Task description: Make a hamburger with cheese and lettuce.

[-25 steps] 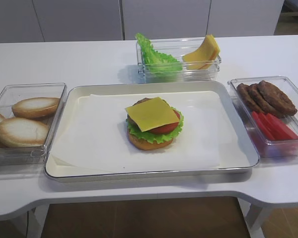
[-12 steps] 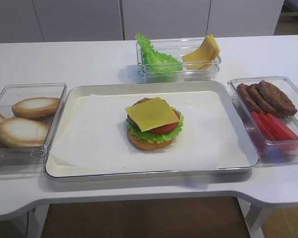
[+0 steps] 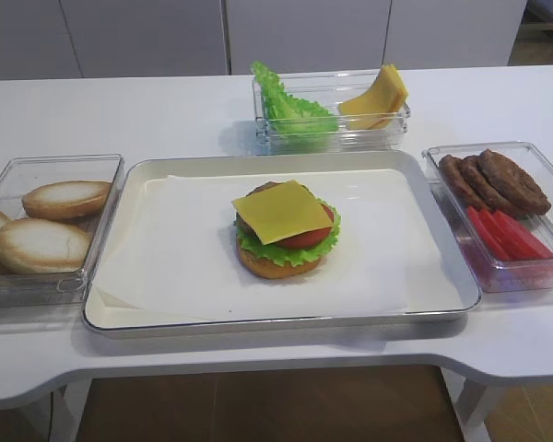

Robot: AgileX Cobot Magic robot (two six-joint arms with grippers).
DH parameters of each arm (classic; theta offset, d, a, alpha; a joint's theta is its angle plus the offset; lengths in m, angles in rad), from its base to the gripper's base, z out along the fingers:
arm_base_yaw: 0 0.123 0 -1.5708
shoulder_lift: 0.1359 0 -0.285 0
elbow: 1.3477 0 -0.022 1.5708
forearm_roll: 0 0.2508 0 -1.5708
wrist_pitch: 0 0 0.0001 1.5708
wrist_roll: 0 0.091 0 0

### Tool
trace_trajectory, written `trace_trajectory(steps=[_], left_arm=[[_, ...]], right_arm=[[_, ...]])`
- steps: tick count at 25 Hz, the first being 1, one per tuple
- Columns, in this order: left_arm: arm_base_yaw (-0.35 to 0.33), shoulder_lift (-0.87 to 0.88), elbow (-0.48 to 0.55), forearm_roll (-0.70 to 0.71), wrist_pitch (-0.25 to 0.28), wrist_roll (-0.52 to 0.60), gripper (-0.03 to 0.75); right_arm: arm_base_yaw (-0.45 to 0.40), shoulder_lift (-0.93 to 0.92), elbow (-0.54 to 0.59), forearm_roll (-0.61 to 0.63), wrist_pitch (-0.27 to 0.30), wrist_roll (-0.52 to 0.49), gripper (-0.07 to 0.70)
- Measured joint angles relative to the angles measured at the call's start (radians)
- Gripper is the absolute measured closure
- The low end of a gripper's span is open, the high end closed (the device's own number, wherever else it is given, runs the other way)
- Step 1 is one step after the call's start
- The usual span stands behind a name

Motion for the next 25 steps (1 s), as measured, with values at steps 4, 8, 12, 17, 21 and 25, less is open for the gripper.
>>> trace_trajectory(steps=[4,8,12,17,21,25], left_arm=[[0.000,0.000,0.000,0.000,0.000,0.000,0.188],[0.000,0.000,0.000,0.000,0.000,0.000,0.188],[0.000,0.000,0.000,0.000,0.000,0.000,0.188],[0.000,0.000,0.000,0.000,0.000,0.000,0.188],[0.000,0.000,0.000,0.000,0.000,0.000,0.188],[0.000,0.000,0.000,0.000,0.000,0.000,0.188]], right_arm=[[0.000,-0.084,0.000,0.024,0.004,0.000,0.213],[0.000,-0.167,0.000,0.024,0.010,0.000,0.213],[0.000,-0.241,0.000,0.024,0.012,0.000,0.213],[0.000,-0.314,0.000,0.024,0.014,-0.008,0.213],[0.000,-0.363,0.039,0.024,0.014,-0.044,0.213],[0.000,-0.387,0.134,0.024,0.015,-0.053,0.213]])
